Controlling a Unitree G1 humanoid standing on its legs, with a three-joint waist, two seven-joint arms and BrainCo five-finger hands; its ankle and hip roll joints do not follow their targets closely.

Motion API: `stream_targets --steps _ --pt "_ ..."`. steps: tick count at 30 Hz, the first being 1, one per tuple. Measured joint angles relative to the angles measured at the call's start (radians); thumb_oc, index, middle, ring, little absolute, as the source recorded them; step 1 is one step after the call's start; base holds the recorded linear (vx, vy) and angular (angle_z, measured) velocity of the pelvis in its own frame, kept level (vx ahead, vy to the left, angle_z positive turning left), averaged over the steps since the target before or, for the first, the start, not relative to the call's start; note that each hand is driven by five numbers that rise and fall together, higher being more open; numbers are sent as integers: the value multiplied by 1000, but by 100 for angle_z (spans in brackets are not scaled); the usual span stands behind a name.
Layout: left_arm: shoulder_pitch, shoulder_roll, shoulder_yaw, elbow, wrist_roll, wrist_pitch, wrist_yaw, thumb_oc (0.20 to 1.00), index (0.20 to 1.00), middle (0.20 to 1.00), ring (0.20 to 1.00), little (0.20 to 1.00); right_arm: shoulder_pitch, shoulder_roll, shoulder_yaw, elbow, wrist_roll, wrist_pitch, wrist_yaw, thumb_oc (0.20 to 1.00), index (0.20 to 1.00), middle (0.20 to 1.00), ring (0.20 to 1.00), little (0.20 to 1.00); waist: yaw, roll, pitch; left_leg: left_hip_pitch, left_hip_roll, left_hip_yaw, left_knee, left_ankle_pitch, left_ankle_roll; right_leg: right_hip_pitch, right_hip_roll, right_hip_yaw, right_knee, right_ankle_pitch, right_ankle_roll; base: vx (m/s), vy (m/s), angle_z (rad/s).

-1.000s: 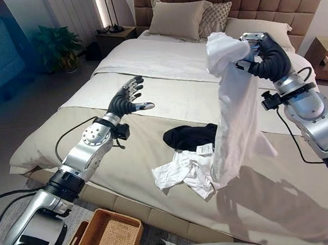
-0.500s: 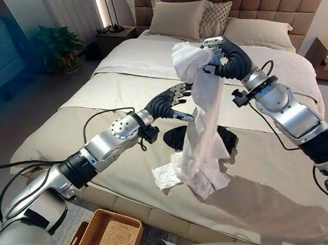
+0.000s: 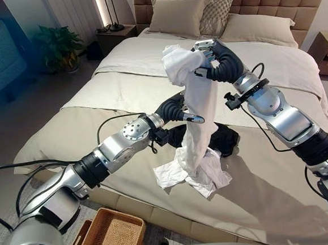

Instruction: Pick up clothes into the bucket

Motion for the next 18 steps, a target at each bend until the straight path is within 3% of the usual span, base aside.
stream_targets --steps 6,10,11,12,13,17,18 --pt "22 -79 40 57 38 1 47 1000 1000 1000 1000 1000 0 46 23 -34 1 11 6 200 200 200 200 200 2 7 4 1 1 6 0 0 0 -4 -2 12 1 0 0 0 10 -3" --pt "22 -85 40 61 43 2 50 1000 1000 1000 1000 1000 -1 48 36 -52 5 12 12 200 200 200 200 200 3 8 5 5 1 11 -1 0 0 -8 -2 22 3 0 0 8 13 -7" --pt "22 -85 40 61 60 3 50 724 724 724 724 724 -1 48 49 -58 5 12 13 200 200 200 200 200 3 9 5 5 2 16 -2 0 0 -10 -2 27 3 0 0 13 9 -12" --pt "23 -87 40 61 78 3 50 253 253 253 253 253 -2 48 55 -63 7 12 16 200 200 200 200 200 2 11 6 5 3 19 -2 0 0 -13 -1 29 6 0 0 10 7 -10" --pt "23 -89 40 61 79 4 50 200 200 200 200 200 -2 48 55 -65 10 12 19 200 200 200 200 200 2 12 7 5 3 20 -3 0 0 -14 -1 30 6 0 0 12 4 -8" --pt "39 -86 66 52 158 10 42 200 200 200 200 200 -2 46 54 -66 13 12 24 200 200 200 200 200 1 17 10 7 4 32 -4 -1 1 -19 -1 42 8 0 0 20 0 -8" --pt "50 -84 80 47 171 10 41 200 200 200 200 200 -2 45 53 -66 13 12 25 250 250 250 250 250 0 17 10 7 4 33 -4 -1 1 -20 -1 43 8 0 0 16 0 -8"
